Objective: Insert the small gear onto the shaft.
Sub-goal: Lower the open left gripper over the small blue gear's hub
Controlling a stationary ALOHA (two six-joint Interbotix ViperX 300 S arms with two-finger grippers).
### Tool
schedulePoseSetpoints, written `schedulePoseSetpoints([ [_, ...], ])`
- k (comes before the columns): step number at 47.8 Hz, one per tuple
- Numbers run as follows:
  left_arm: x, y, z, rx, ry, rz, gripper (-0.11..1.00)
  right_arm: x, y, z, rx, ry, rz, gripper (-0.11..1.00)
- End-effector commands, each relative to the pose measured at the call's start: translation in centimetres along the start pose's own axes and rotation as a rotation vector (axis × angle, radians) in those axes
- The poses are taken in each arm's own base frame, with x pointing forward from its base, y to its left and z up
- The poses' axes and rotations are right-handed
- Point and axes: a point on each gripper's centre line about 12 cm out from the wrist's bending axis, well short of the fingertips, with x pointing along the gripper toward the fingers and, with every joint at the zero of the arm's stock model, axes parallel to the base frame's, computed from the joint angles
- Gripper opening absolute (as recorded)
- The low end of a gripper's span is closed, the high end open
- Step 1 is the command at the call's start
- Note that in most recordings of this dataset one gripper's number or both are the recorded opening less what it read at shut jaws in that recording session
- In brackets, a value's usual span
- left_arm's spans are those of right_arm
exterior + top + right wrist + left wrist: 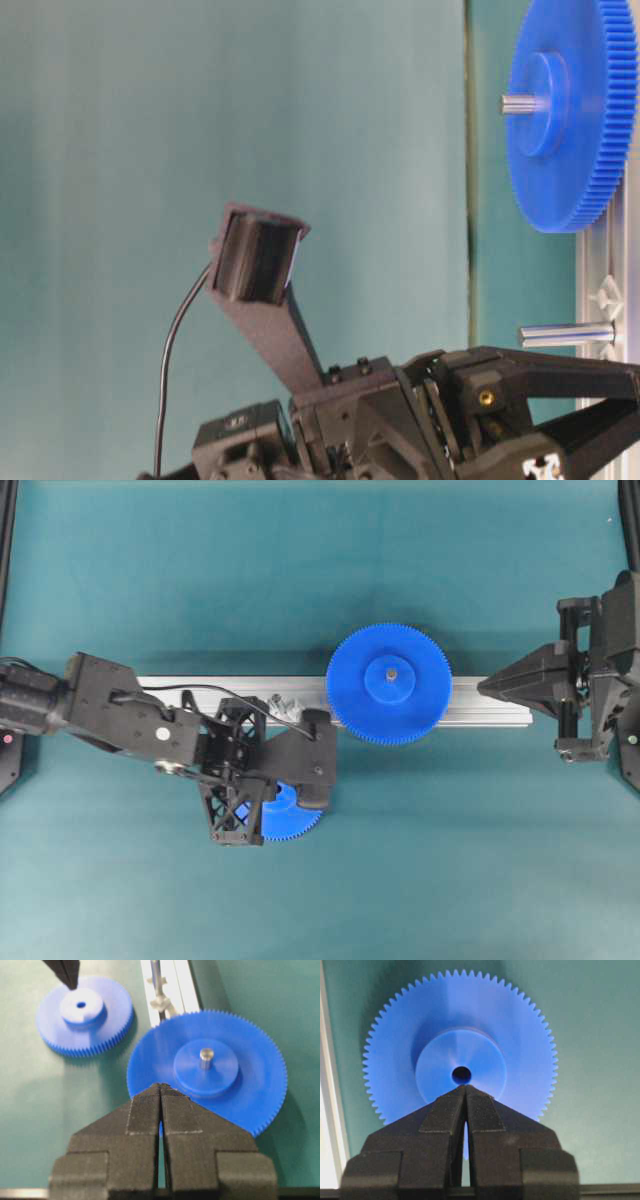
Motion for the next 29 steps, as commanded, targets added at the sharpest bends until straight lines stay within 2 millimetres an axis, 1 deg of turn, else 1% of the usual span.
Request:
schedulePoseSetpoints([
  [1, -0.9, -0.2, 1.1, 0.01, -0.019, 0.001, -0.01, 0.0, 0.0, 0.3, 0.027, -0.014, 0.0, 0.0],
  [8, -0.3, -0.3, 1.2, 0.022, 0.006, 0.003, -0.01, 0.0, -0.1, 0.0, 0.037, -0.008, -0.002, 0.0],
  [21, 0.1, -0.3, 2.0, 0.028, 0.041, 0.007, -0.01, 0.0, -0.1, 0.0, 0.037, -0.013, -0.001, 0.0],
  [29, 0.0, -0.3, 2.2, 0.025, 0.036, 0.007, -0.01, 0.0, -0.1, 0.0, 0.037, -0.014, -0.001, 0.0],
])
